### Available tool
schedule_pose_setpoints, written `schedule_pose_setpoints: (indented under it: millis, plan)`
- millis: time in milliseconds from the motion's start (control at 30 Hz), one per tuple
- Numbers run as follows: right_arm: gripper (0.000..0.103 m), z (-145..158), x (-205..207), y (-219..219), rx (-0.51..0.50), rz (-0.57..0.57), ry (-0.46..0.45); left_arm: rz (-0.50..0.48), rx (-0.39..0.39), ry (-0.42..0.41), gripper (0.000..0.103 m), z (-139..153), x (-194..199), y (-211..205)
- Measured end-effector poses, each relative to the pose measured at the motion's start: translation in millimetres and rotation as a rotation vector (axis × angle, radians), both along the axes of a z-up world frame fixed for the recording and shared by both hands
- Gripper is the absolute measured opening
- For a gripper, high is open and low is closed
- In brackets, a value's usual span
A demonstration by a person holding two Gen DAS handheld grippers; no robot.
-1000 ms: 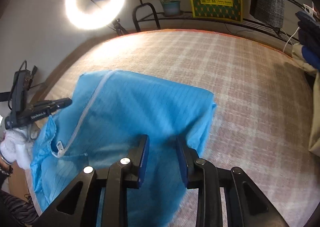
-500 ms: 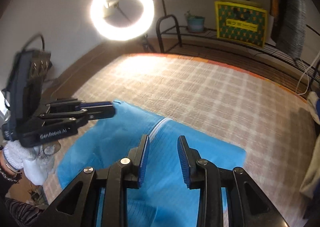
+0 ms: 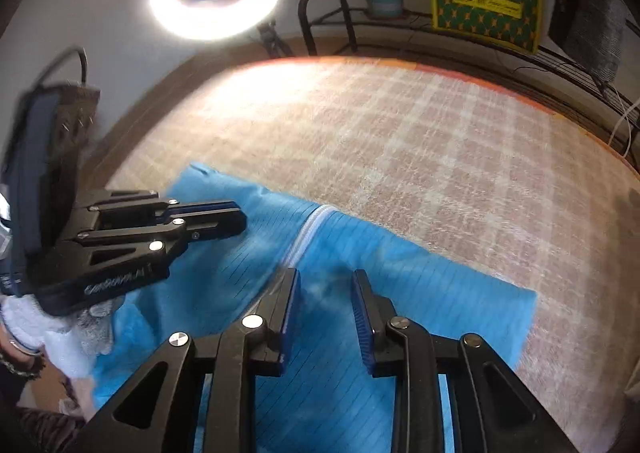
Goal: Fold large clothes
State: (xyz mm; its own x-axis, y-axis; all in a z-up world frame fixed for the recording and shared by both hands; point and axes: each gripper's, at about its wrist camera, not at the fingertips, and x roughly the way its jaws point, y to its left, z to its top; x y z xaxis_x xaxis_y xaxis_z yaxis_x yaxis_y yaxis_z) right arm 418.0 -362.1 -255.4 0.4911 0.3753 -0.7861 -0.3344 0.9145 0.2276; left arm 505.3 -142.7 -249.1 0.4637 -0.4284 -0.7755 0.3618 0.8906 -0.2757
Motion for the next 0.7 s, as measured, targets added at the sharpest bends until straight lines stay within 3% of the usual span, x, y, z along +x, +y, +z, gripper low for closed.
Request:
schedule_pose_setpoints:
  millis: [167,400,533,600,667,700]
  plan:
    - [0.028,12,-59,-28,0.046,-0.025,-0.015,0.048,-0.019,0.001,0.008,9,-46,49]
    - [0.027,-30,-118,-51,0.022,-0.056,0.079,0.103,-0.021,0.089,0.008,-35,-89,95]
    - [0.027,-34,-148,-55,-0.011,-0.027,0.079,0.068,0.023,0.060,0.008,-35,-111,100]
    - [0.027,-29,-156,-62,-0.025,-0.023,0.073,0.065,0.002,0.062,0.008,-31,-119,109]
    - [0.033,-22,-162,-74,0.028,-0.040,0.056,0.083,-0.035,0.065,0.008,-25,-121,121]
    - [0.041,-18,-163,-80,0.070,-0.046,0.045,0.094,-0.063,0.068,0.008,-21,-120,128]
